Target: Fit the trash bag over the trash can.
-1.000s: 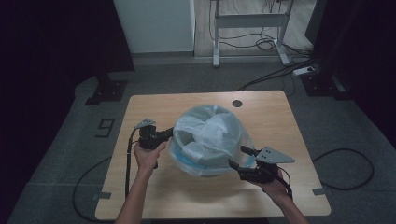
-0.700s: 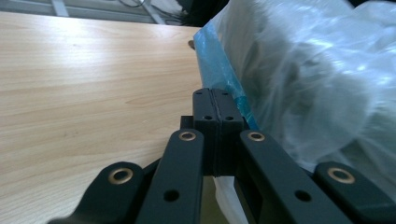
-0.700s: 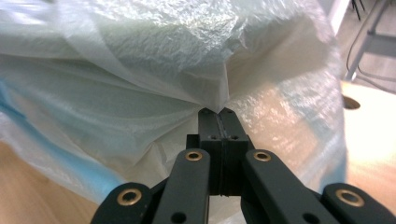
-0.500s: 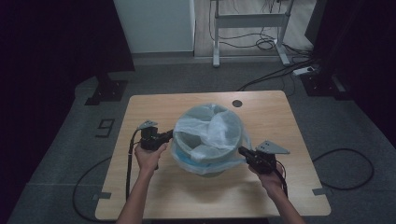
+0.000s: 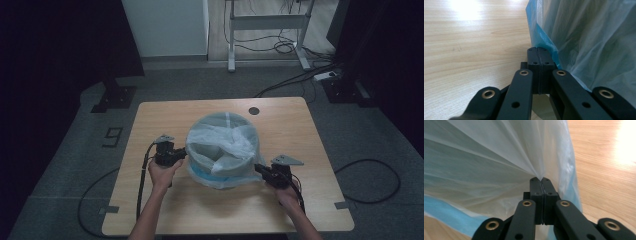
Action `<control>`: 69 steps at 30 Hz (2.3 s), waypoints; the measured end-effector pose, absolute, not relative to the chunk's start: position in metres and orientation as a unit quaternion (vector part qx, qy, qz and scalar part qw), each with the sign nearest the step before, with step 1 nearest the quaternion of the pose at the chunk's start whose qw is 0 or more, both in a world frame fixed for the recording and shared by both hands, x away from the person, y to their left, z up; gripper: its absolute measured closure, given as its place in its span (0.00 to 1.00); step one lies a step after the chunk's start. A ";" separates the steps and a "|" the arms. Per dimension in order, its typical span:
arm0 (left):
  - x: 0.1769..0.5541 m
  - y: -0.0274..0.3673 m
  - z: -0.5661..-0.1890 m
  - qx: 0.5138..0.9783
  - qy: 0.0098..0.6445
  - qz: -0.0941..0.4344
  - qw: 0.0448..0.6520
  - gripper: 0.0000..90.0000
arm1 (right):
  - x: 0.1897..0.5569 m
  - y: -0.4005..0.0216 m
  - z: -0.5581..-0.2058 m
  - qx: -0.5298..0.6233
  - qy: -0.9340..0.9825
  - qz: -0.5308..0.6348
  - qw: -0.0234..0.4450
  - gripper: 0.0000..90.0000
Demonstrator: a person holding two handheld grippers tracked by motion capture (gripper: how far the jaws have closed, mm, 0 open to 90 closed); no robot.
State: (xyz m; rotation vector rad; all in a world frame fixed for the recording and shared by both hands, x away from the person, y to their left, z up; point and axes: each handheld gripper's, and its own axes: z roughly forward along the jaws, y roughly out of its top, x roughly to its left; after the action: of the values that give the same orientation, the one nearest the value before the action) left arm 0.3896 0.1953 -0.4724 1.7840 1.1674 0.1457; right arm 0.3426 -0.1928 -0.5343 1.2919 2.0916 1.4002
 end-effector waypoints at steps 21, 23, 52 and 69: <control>0.376 0.211 -0.466 0.723 0.469 0.095 0.498 0.68 | 0.312 -0.204 -0.507 0.428 0.694 0.548 0.190 0.60; 0.373 0.215 -0.462 0.717 0.467 0.101 0.508 0.59 | 0.310 -0.207 -0.504 0.428 0.688 0.554 0.192 0.56; 0.359 0.239 -0.390 0.734 0.304 0.133 0.593 0.39 | 0.292 -0.245 -0.510 0.411 0.682 0.580 0.175 0.46; 0.393 0.212 -0.358 0.735 0.241 0.078 0.629 0.41 | 0.292 -0.251 -0.514 0.422 0.676 0.578 0.175 0.46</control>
State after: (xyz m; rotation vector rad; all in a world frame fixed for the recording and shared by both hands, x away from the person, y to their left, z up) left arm 0.3930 0.2121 -0.3582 1.6849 0.5526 0.1795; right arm 0.2922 -0.2513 -0.5137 1.1948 1.9166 1.6381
